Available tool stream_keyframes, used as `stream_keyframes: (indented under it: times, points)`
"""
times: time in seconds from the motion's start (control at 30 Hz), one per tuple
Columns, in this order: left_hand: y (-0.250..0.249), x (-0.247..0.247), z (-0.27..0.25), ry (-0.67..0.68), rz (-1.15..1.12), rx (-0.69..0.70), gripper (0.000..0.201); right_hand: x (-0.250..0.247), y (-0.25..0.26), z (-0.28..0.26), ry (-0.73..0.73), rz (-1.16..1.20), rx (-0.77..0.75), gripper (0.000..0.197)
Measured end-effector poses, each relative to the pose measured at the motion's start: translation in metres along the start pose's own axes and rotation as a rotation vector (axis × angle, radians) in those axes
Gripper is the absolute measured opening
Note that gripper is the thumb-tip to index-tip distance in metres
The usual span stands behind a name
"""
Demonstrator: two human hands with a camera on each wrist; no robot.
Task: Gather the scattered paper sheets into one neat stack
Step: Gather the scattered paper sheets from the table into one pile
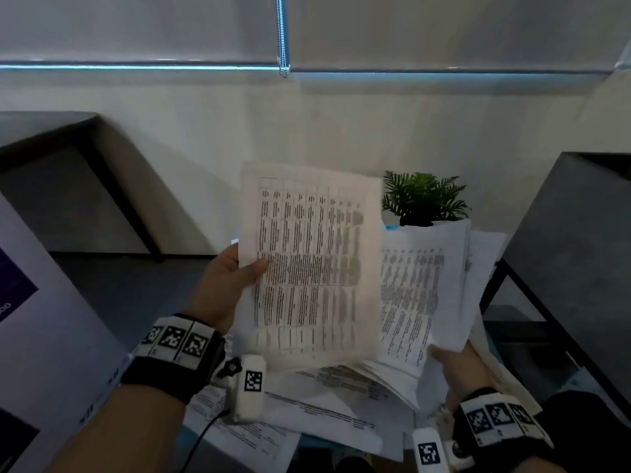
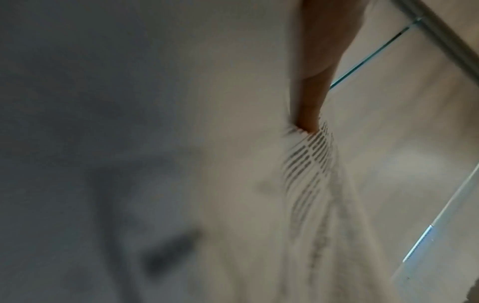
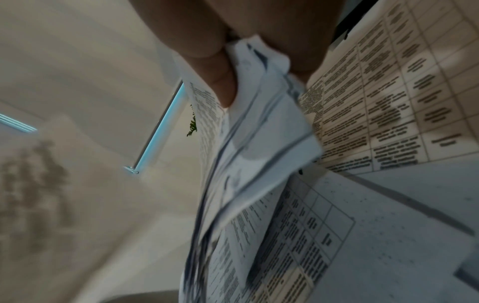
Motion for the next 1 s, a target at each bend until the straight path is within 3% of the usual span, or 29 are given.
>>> stream_keyframes:
  times: [0.13, 0.3, 0.37, 0.5, 0.63, 0.73, 0.83, 0.87, 0.93, 1.0]
  points:
    - [0.011, -0.002, 0.006, 0.002, -0.067, -0.027, 0.038, 0.013, 0.007, -0.014, 0.129, -0.031, 0.004, 0.015]
    - [0.046, 0.014, 0.011, -0.05, 0.469, -0.086, 0.024, 0.04, 0.017, -0.043, 0.332, 0.078, 0.025, 0.014]
    - [0.053, 0.018, 0.005, -0.095, 0.573, -0.066, 0.016, 0.051, 0.018, -0.048, 0.404, 0.092, 0.037, 0.024]
    - [0.083, 0.002, -0.003, -0.242, 0.403, -0.161, 0.034, 0.056, 0.015, -0.05, 0.463, 0.086, 0.055, 0.035]
    - [0.127, 0.004, -0.015, -0.108, -0.03, -0.523, 0.037, 0.054, 0.018, -0.048, 0.455, 0.087, 0.059, 0.031]
    - [0.134, -0.002, -0.009, -0.07, 0.094, -0.462, 0.056, 0.059, 0.023, -0.056, 0.479, 0.088, 0.075, 0.031]
    - [0.126, -0.015, -0.005, -0.189, 0.258, -0.335, 0.052, 0.072, 0.024, -0.06, 0.537, -0.089, -0.013, 0.026]
    - [0.126, -0.013, -0.006, -0.162, 0.203, -0.335, 0.054, 0.074, 0.022, -0.056, 0.511, -0.148, -0.041, 0.029]
    - [0.14, -0.006, -0.011, -0.036, -0.081, -0.456, 0.053, 0.072, 0.022, -0.045, 0.43, -0.161, -0.069, 0.027]
    - [0.146, 0.002, -0.022, 0.105, -0.202, -0.569, 0.047, 0.072, 0.026, -0.035, 0.363, -0.124, -0.09, 0.022]
Point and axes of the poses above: each hand's wrist, its own z-axis towards the middle knuckle, its own x-axis out of the palm, y = z × x, the point moved 9 cm from there along z, towards the middle knuckle, and after that the axes turned 4 degrees about -x, right-handed, at the moved point
